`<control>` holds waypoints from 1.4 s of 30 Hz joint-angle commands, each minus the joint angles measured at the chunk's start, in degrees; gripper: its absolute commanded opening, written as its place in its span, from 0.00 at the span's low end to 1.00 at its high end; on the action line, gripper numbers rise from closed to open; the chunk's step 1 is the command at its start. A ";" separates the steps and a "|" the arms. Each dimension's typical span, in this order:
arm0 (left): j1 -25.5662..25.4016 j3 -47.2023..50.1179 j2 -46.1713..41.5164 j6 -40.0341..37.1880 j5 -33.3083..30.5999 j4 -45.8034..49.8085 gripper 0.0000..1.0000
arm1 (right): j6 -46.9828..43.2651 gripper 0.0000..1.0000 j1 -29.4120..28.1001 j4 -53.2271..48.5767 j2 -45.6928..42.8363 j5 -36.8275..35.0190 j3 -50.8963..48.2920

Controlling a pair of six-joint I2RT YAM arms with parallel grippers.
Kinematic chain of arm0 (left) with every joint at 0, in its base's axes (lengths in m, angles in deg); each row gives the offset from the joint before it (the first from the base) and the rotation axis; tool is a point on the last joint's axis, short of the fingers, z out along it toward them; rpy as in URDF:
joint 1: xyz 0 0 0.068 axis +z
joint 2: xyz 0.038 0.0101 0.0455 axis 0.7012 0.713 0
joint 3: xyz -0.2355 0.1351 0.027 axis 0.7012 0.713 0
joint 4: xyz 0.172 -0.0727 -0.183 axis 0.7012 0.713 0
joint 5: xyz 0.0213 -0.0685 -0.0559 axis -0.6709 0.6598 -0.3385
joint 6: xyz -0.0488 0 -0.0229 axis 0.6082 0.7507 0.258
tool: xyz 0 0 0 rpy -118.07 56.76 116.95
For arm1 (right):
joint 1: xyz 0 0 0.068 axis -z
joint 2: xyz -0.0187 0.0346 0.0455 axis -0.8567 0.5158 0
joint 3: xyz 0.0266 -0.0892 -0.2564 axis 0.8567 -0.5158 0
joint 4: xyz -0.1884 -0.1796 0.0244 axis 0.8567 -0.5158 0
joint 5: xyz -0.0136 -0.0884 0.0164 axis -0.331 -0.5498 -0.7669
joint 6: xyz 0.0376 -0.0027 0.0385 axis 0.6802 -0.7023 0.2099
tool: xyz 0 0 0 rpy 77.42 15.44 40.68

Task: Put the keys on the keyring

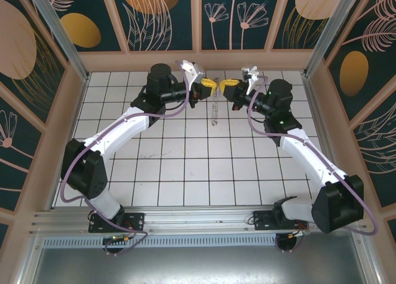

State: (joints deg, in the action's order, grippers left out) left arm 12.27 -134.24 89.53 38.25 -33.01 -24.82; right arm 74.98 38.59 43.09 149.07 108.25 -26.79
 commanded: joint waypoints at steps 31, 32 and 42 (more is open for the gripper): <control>-0.76 -0.18 -5.12 -1.85 1.48 -3.03 0.00 | -2.15 0.00 2.61 -1.83 -0.47 -3.58 -2.35; -0.80 -0.15 -5.12 -1.82 1.50 -3.14 0.00 | -2.15 0.00 2.75 -1.91 -0.60 -3.68 -2.49; -0.75 0.32 -4.82 -1.22 1.46 -4.02 0.00 | -1.27 0.00 3.13 -1.49 -1.45 -3.83 -3.39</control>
State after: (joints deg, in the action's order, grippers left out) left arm 11.88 -134.21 86.25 37.49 -32.57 -25.17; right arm 73.58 41.39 40.91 149.26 104.97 -29.50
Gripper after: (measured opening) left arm 0.045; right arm 0.049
